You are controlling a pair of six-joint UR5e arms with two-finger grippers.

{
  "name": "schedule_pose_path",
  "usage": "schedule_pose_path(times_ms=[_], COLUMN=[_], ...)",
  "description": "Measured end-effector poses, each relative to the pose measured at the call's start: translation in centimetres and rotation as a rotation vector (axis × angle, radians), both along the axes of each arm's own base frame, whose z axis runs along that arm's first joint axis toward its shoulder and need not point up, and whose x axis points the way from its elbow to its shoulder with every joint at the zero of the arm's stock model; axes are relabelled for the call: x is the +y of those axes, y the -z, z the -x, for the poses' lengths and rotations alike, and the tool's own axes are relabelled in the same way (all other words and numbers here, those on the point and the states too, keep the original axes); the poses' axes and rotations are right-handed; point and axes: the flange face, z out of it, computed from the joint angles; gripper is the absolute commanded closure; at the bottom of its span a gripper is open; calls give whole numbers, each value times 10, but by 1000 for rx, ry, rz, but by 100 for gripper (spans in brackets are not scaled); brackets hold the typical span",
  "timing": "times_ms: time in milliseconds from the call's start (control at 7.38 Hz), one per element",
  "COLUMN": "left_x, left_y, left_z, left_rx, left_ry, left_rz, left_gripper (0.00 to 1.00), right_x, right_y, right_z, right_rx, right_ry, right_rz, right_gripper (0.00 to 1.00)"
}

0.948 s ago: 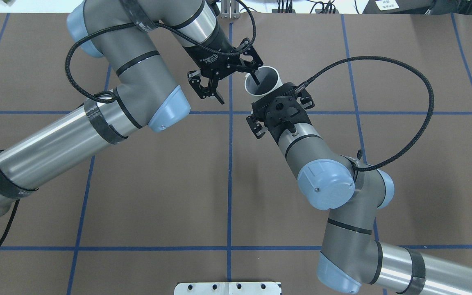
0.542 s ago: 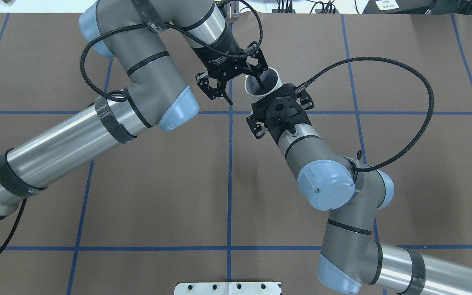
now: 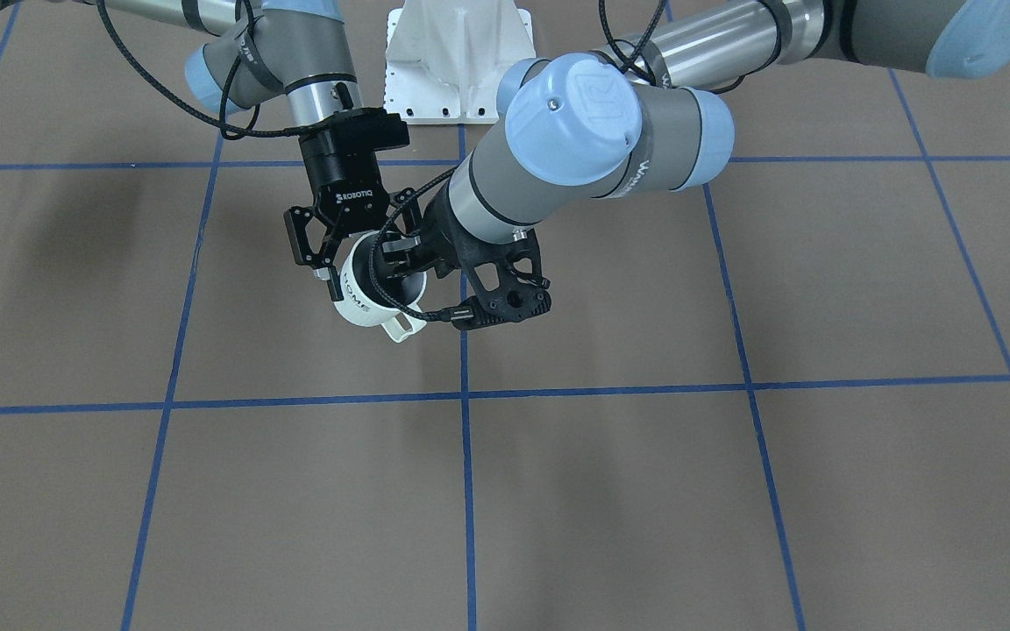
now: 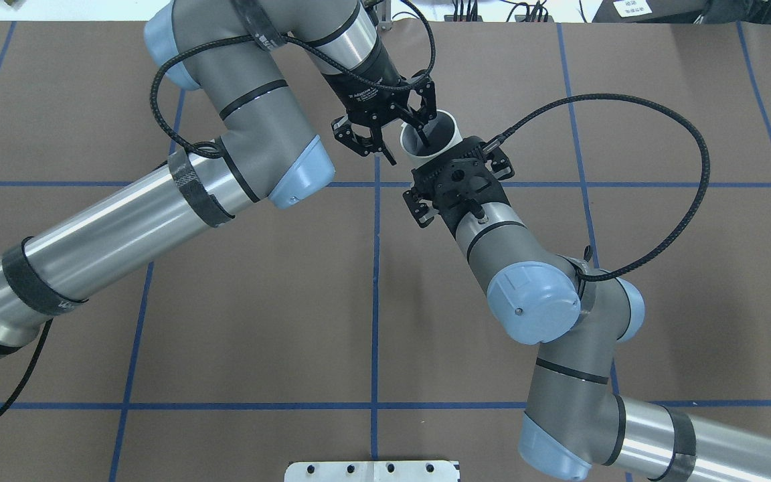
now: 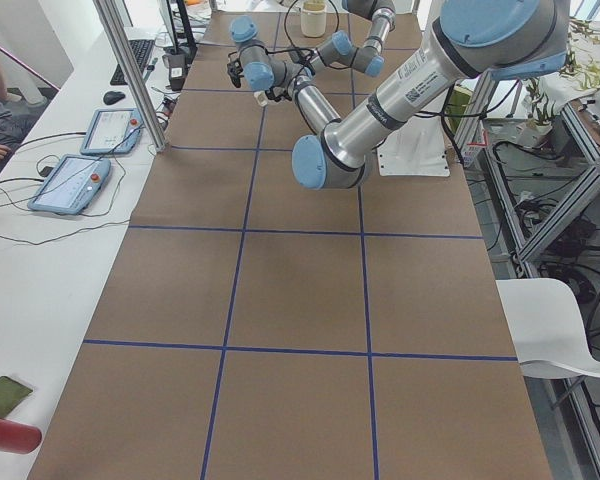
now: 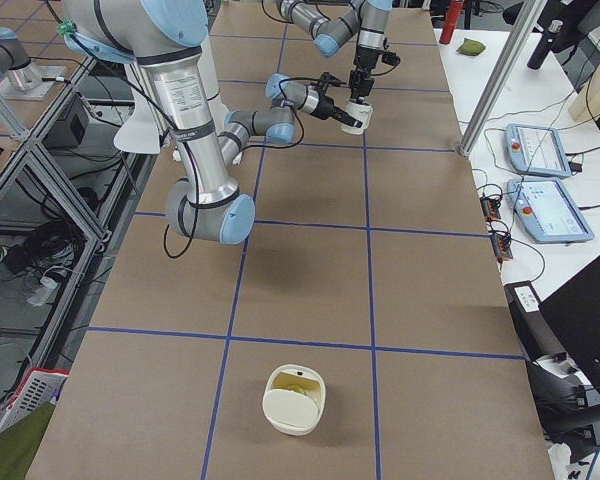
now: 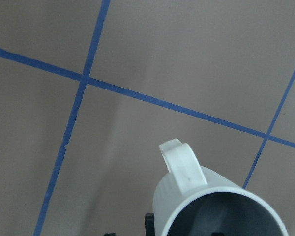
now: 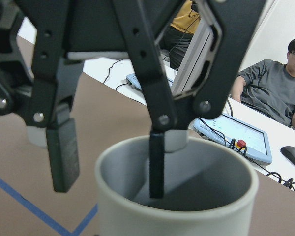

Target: Left arm hands cup to right arm to dump lemon

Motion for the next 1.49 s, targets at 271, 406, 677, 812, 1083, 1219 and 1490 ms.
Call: schedule_pose_path(times_ms=[271, 406, 677, 812, 1083, 1219, 1490], left_x=[-1, 0, 0, 0, -1, -1, -1], left_y=[0, 0, 0, -1, -2, -3, -3], left_z=[0, 0, -1, -1, -1, -1, -2], left_rx=[0, 1, 1, 1, -1, -2, -3], left_ry=[0, 0, 0, -1, -1, -1, -2], left_rz=[-1, -1, -1, -1, -1, -1, 0], left_gripper=[55, 57, 57, 57, 61, 63, 65], right_x=[0, 0, 0, 1, 0, 0, 0], right_y=[0, 1, 1, 1, 1, 1, 0], right_z=[0, 0, 0, 1, 1, 1, 0], right_rx=[-2, -2, -3, -2, -2, -1, -1], right_ry=[0, 0, 0, 1, 1, 1, 0], right_rz=[0, 0, 0, 0, 1, 1, 1], right_gripper=[50, 50, 50, 50, 50, 50, 50])
